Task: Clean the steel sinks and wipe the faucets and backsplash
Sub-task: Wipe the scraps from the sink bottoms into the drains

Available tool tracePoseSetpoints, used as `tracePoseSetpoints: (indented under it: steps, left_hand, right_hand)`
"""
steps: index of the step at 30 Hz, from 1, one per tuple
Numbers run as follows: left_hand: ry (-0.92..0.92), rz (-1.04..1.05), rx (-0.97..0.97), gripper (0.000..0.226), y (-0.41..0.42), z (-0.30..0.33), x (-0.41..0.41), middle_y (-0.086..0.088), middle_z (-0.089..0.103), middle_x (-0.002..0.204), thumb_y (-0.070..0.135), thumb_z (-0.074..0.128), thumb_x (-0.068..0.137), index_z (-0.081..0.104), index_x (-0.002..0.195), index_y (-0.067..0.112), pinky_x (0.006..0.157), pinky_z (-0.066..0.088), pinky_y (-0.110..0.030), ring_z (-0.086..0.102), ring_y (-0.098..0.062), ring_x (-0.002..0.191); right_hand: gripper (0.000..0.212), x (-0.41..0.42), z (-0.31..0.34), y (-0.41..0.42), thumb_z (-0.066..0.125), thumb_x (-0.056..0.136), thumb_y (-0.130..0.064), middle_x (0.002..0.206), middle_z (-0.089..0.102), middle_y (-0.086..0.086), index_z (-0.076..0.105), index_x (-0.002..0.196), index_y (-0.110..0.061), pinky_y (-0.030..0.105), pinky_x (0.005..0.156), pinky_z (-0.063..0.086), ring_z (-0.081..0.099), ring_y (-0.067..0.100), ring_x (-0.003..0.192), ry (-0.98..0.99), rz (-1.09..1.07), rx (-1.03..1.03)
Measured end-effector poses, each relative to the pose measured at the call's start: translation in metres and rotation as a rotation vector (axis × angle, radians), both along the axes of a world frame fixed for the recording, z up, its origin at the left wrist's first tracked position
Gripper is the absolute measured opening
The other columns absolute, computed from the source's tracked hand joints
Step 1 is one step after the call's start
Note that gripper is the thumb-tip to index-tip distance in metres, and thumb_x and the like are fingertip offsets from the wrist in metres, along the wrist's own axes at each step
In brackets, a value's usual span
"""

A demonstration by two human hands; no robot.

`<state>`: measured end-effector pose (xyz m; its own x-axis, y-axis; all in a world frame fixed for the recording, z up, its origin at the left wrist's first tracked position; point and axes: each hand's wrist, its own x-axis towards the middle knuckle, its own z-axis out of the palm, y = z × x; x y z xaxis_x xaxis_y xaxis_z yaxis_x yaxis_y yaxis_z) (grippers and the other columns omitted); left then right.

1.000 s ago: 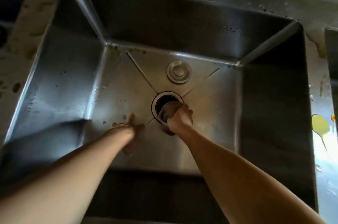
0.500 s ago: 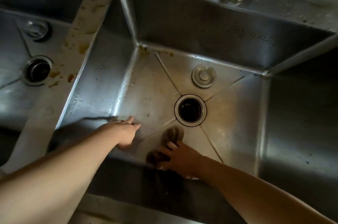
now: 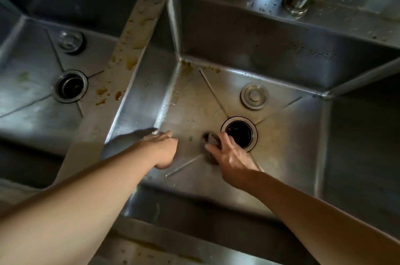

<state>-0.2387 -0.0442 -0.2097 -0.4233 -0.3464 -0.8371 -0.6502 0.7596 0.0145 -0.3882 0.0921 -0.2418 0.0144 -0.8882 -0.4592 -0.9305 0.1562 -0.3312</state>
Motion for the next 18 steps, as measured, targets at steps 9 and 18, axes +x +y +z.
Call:
tracePoseSetpoints:
  steps: [9,18]
  left_hand:
    - [0.647,-0.134,-0.51,0.053,-0.028,0.074,0.018,-0.01,0.063,0.12,0.006,0.035,0.07,0.067,0.112,0.006,0.095,0.036,-0.035,0.059,-0.025,0.114]
    - [0.4,-0.115,-0.608,0.062,-0.036,0.091,0.029,-0.011,0.061,0.127,0.011,0.022,0.072,0.068,0.113,0.01,0.086,0.051,-0.038,0.059,-0.026,0.114]
  right_hand:
    - [0.05,0.095,-0.006,-0.025,0.047,0.09,-0.032,0.146,0.029,0.006,0.042,0.139,-0.028,0.046,0.105,0.035,0.035,0.033,0.129,-0.223,0.486,0.036]
    - [0.046,0.11,-0.045,-0.044,0.03,0.09,-0.029,0.145,0.035,0.009,0.045,0.133,-0.034,0.048,0.097,0.042,0.037,0.035,0.128,-0.066,0.483,-0.048]
